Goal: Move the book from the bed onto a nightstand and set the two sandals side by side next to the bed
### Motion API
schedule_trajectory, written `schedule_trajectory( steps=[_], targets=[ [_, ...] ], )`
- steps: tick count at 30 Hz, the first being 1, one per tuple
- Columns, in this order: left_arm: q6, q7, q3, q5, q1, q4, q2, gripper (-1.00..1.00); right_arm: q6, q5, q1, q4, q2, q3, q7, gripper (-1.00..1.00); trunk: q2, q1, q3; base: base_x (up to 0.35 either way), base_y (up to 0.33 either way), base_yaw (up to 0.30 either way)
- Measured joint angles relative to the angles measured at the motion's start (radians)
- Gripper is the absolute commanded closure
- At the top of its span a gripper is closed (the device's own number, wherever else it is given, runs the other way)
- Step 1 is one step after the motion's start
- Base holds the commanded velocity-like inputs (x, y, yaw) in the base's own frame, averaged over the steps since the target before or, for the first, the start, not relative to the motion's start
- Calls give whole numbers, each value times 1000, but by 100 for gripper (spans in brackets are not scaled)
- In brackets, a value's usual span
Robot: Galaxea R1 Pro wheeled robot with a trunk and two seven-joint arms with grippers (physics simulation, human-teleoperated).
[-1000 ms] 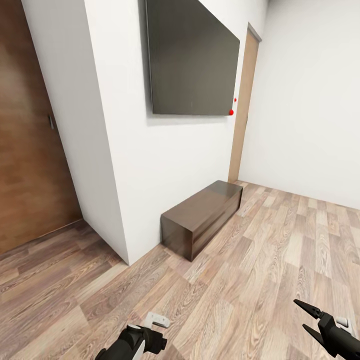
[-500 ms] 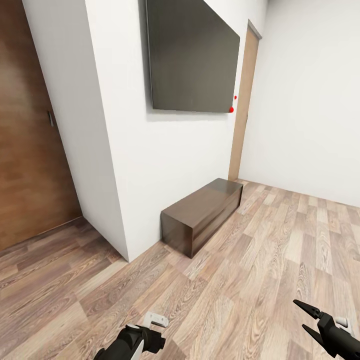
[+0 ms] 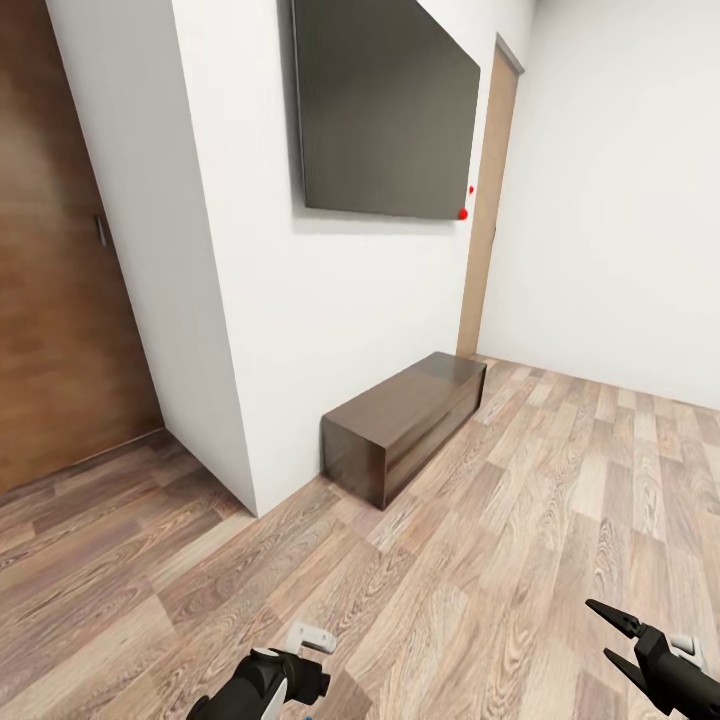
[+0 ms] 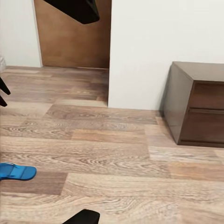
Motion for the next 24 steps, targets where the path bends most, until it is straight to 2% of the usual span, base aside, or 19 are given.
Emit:
schedule_trajectory(
  steps=[24],
  targets=[
    [3,-1,0,0,0,0,0,-100,0,-2,0,-11,1,-1,3,-100,-168,92,-75,0,0,0]
  ],
)
